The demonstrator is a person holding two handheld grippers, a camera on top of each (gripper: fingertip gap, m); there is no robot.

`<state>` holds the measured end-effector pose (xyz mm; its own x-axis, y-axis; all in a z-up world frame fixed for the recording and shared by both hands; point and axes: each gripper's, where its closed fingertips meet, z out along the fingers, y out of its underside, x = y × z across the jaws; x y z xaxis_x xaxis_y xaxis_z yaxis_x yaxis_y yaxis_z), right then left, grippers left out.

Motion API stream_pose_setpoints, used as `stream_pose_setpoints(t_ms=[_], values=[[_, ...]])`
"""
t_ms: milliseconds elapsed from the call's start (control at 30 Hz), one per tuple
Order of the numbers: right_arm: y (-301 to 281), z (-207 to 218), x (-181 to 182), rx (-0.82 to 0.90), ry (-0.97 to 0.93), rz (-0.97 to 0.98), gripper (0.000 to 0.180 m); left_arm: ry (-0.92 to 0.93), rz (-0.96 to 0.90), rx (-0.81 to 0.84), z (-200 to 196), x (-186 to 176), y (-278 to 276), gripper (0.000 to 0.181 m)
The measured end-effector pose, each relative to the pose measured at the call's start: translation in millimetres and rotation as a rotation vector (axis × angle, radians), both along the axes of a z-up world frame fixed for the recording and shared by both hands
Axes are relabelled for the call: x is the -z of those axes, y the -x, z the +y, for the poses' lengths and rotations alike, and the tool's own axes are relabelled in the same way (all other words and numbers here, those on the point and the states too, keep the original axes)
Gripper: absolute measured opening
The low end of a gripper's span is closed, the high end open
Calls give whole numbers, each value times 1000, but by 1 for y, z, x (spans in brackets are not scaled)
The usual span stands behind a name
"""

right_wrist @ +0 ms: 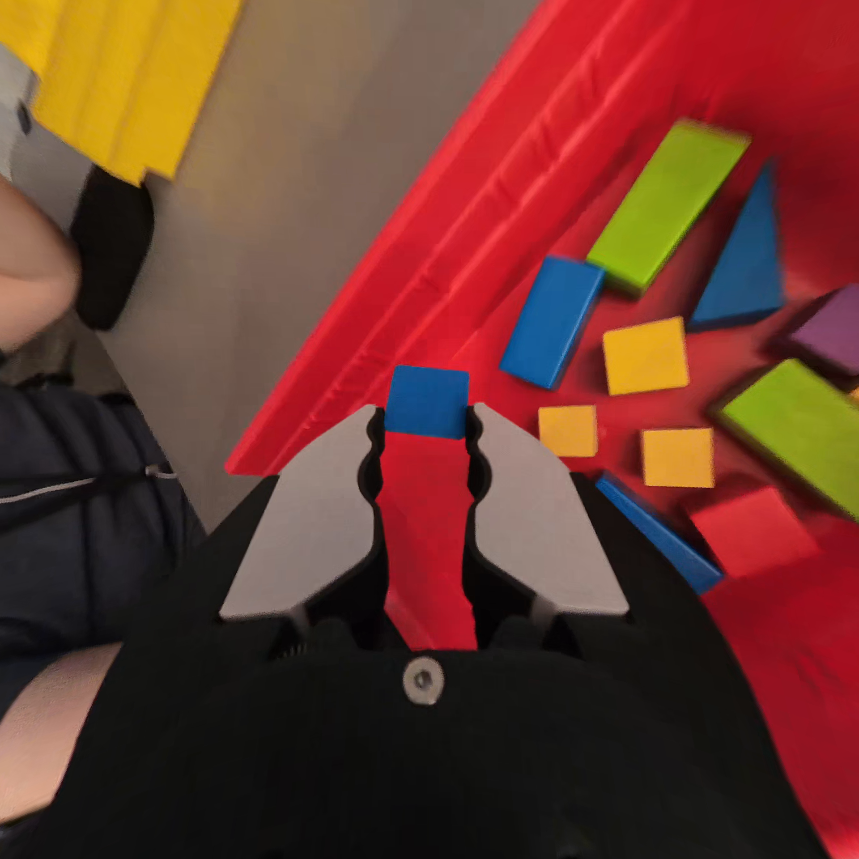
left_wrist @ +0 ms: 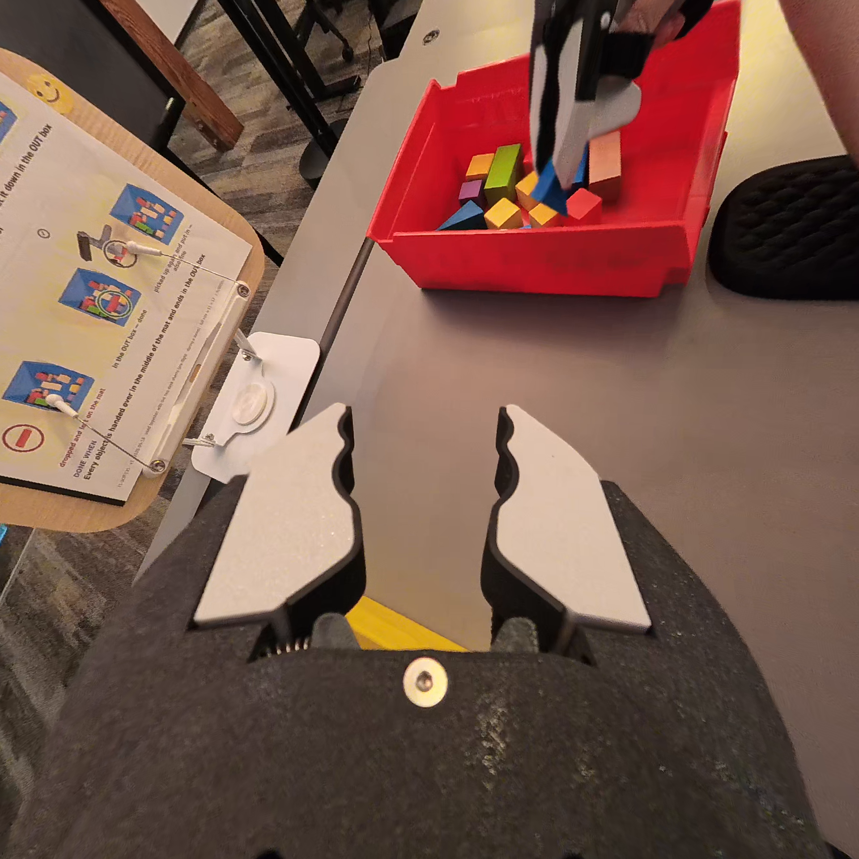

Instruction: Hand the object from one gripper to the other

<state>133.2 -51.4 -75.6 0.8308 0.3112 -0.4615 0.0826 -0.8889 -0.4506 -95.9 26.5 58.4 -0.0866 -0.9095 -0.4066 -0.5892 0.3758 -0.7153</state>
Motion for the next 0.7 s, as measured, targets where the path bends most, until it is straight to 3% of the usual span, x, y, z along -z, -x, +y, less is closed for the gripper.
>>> stream_pose_setpoints(t_ms=[233,700], values=[[7,-5,50,-77,222,-70,35,-7,27,1,-1,5,1,58],[-9,-2,63,48,350,-286,35,-23,84,-7,0,15,2,58]])
